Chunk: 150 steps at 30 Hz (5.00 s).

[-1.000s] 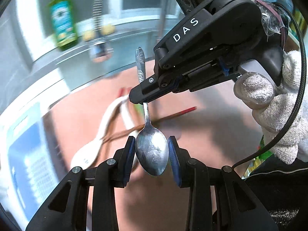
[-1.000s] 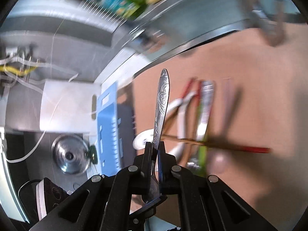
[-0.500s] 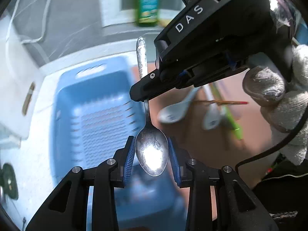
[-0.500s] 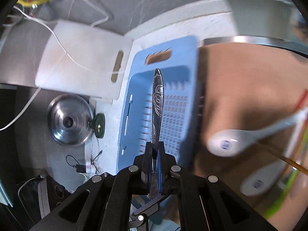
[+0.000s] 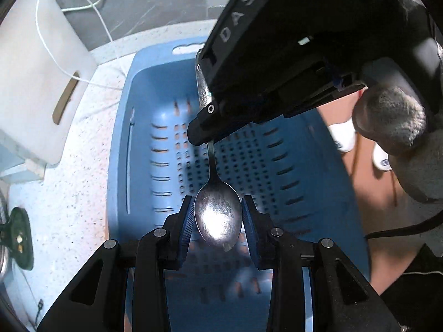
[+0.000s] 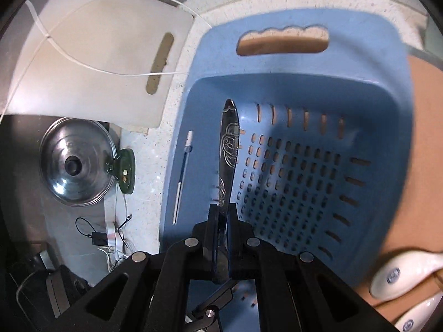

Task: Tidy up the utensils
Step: 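Lower the spoon into the blue basket and open both tools, then move both tools back over the utensil pile on the board, then grasp a red-tipped wooden chopstick in the pile with the right tool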

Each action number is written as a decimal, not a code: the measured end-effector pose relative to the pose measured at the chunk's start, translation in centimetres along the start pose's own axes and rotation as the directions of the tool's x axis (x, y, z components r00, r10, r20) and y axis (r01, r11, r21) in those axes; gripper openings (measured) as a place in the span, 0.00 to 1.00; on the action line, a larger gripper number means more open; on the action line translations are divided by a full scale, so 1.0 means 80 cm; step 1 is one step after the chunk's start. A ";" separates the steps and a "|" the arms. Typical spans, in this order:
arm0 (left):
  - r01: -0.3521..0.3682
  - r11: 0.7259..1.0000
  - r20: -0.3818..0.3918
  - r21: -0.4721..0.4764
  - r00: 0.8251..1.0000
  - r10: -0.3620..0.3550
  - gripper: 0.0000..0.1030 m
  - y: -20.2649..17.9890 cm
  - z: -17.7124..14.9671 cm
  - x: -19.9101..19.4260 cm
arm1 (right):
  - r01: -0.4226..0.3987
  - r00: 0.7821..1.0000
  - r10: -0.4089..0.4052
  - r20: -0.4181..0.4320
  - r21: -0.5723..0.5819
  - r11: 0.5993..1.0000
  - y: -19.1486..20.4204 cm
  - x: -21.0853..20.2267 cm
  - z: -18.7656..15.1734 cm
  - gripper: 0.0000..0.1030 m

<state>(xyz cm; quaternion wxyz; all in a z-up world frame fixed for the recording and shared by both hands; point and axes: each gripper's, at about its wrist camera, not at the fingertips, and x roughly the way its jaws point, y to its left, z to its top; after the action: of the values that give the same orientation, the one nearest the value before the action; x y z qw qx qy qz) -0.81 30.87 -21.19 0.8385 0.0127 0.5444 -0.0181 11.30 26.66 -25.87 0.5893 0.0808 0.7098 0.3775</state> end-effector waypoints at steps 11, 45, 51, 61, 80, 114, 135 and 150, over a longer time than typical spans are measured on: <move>-0.058 0.998 -0.061 0.009 0.996 0.058 0.32 -0.002 0.001 0.023 | 0.044 0.997 -0.045 -0.058 -0.017 0.999 -0.004 0.036 0.017 0.07; -0.070 0.997 -0.040 -0.025 0.997 0.069 0.46 -0.007 -0.002 -0.009 | 0.082 0.996 -0.077 0.039 -0.150 0.985 0.007 -0.023 -0.006 0.38; -0.015 0.995 0.082 -0.098 0.996 0.023 0.46 -0.019 -0.006 -0.070 | 0.109 0.979 -0.072 0.189 -0.195 0.975 -0.019 -0.126 -0.052 0.38; 0.166 0.975 0.212 -0.145 0.968 -0.133 0.46 -0.098 0.004 -0.091 | 0.302 0.849 -0.121 0.515 -0.283 0.910 -0.107 -0.293 -0.170 0.61; 0.133 0.977 0.138 0.169 0.978 -0.157 0.46 -0.290 0.003 -0.061 | 0.254 0.877 -0.204 0.435 -0.060 0.965 -0.298 -0.337 -0.251 0.60; 0.117 0.993 0.127 0.034 0.985 -0.120 0.45 -0.236 -0.021 -0.073 | 0.310 0.951 -0.265 0.160 -0.439 0.844 -0.175 -0.174 -0.121 0.33; 0.100 0.994 0.137 -0.035 0.986 -0.094 0.45 -0.198 -0.026 -0.075 | 0.337 0.939 -0.304 0.161 -0.604 0.722 -0.150 -0.166 -0.166 0.08; 0.176 0.983 0.112 0.059 0.977 -0.182 0.45 -0.248 -0.003 -0.056 | 0.446 0.885 -0.430 0.177 -0.585 0.677 -0.218 -0.204 -0.226 0.04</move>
<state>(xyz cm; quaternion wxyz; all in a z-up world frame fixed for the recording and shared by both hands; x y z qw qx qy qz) -3.75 11.14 -17.19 0.8634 -0.0171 0.4926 -0.1076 5.62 -2.63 -23.86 0.6649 -0.2811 0.5400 0.4328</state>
